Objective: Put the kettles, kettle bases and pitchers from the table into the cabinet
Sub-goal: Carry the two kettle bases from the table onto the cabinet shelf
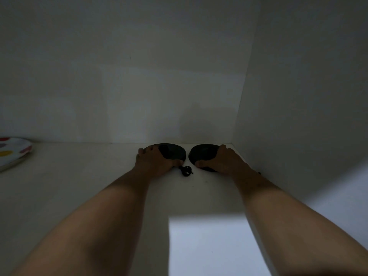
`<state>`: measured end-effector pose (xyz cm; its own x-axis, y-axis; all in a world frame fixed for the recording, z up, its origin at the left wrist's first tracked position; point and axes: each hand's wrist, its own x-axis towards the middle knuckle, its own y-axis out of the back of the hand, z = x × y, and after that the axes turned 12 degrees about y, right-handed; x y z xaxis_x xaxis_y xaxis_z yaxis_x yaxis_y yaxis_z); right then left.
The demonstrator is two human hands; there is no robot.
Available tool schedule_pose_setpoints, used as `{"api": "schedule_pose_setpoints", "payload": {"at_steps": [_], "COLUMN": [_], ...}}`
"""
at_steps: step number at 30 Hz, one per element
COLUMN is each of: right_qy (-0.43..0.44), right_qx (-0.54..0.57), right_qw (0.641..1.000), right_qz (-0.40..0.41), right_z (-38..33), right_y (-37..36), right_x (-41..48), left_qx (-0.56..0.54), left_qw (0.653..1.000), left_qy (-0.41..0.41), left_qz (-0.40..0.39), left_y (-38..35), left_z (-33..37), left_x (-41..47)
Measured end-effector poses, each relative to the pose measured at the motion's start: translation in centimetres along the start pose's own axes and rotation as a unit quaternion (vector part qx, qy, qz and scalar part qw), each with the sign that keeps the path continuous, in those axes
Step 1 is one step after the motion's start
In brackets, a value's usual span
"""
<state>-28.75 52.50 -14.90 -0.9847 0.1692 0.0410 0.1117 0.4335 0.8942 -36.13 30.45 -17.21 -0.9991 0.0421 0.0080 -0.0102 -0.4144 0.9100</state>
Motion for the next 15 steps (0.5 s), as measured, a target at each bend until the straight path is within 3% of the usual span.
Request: {"api": "schedule_pose_setpoints", "payload": {"at_steps": [7,11,15], "right_qy": [-0.003,-0.004,-0.01], "right_qx": [0.005,-0.011,-0.011], "right_qw": [1.0,1.0,1.0], "right_qz": [0.011,0.02,0.024], "right_z": [0.0,4.0,0.1], "right_y": [-0.7,-3.1,-0.6], "right_x": [0.8,5.5,0.7], "left_qx": [0.009,0.006,0.011], "left_qw": [0.998,0.997,0.995], "left_qy": [0.055,0.07,0.093], "left_qz": [-0.015,-0.028,-0.027], "left_y": [-0.9,-0.2,1.2], "left_z": [-0.1,0.7,1.5], "left_x": [1.6,1.2,-0.5]}}
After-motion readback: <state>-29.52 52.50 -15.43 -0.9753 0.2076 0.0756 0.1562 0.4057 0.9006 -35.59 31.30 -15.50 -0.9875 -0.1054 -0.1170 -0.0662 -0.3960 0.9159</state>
